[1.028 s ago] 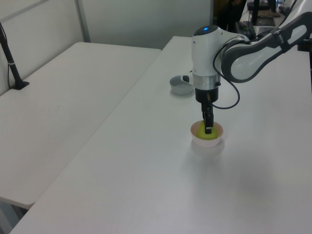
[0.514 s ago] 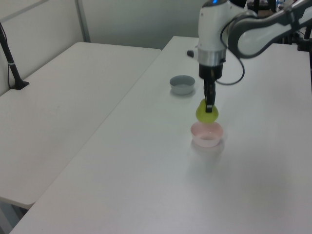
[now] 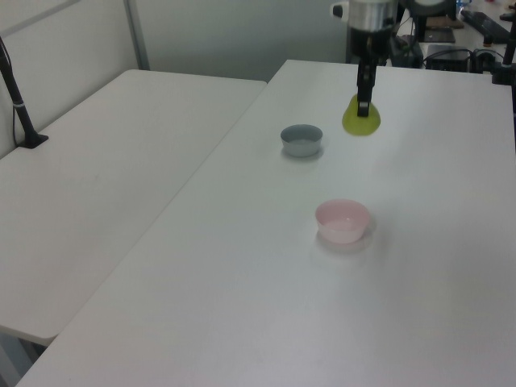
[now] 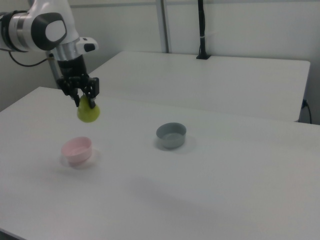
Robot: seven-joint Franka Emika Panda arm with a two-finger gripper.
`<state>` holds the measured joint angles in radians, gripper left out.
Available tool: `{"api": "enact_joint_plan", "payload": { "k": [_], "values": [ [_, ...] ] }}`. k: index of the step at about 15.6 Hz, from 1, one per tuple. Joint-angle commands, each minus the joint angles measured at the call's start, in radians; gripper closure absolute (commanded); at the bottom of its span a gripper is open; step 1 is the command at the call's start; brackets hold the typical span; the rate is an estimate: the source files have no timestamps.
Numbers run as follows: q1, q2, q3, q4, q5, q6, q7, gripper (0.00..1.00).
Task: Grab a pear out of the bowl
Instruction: 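Lift the pear out of the pink bowl and carry it away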
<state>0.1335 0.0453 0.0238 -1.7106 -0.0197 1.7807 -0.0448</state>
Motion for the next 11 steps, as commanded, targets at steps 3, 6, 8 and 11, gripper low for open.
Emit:
{"api": "enact_joint_plan", "payload": {
  "k": [3,6,8,11],
  "values": [
    [-0.050,-0.001,-0.088,0.032,-0.013,-0.027,-0.185,1.00],
    [-0.112,0.019,-0.127,0.035,0.001,-0.020,-0.328,1.00],
    [-0.139,0.027,-0.149,0.029,0.007,0.006,-0.374,1.00],
    [-0.166,0.063,-0.195,0.006,0.105,0.081,-0.502,1.00]
  ]
}}
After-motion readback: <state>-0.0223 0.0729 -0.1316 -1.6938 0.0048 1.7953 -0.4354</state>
